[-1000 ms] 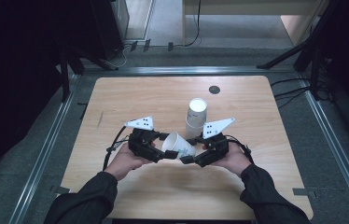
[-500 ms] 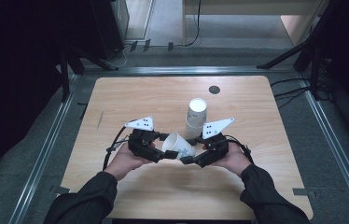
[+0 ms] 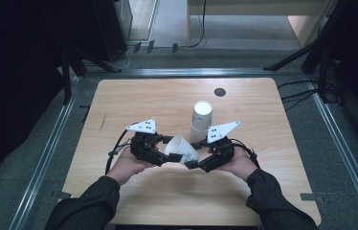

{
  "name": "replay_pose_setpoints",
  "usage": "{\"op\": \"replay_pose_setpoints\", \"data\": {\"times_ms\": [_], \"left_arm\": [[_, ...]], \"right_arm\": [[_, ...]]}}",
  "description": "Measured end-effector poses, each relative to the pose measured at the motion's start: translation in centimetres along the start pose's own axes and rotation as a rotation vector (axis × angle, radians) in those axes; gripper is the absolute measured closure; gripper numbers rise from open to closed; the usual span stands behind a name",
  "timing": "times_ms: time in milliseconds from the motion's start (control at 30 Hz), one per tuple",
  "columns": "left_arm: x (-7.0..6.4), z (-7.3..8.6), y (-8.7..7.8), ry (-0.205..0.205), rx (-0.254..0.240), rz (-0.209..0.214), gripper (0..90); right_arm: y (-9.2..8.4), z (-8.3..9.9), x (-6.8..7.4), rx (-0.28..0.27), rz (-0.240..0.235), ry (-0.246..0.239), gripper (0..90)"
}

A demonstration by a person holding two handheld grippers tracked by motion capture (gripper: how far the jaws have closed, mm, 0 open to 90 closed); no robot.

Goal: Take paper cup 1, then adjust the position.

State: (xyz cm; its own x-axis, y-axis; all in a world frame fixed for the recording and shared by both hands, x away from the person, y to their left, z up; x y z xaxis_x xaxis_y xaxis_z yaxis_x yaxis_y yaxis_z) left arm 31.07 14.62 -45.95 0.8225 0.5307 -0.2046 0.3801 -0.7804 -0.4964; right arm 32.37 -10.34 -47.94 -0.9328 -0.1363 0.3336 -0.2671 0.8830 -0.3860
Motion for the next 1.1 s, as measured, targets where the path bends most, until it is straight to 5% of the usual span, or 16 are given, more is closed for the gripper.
{"op": "replay_pose_setpoints", "data": {"times_ms": [767, 1100], "left_arm": [[0.4, -0.3, -1.5, 0.009, -0.015, -0.029, 23.1], [1.1, -0.3, -2.4, 0.020, 0.021, -0.098, 23.3]], "right_arm": [[-0.9, 1.0, -0.3, 0.079, 0.051, 0.035, 28.1], [-2.3, 1.8, -0.4, 0.092, 0.114, 0.058, 28.6]]}}
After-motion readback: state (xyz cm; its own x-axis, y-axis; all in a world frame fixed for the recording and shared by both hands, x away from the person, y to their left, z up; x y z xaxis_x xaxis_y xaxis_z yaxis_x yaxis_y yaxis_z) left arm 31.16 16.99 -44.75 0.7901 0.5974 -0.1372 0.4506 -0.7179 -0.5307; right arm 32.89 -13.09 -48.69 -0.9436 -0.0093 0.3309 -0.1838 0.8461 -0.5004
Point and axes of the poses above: each handheld gripper's, and its own axes: y roughly forward along the jaws, z roughly out of its underside, x roughly to its left, the point moved 1 cm from there along y, roughly forward along the jaws, and after that the axes turned 15 degrees about -z, right-handed, at the moved point
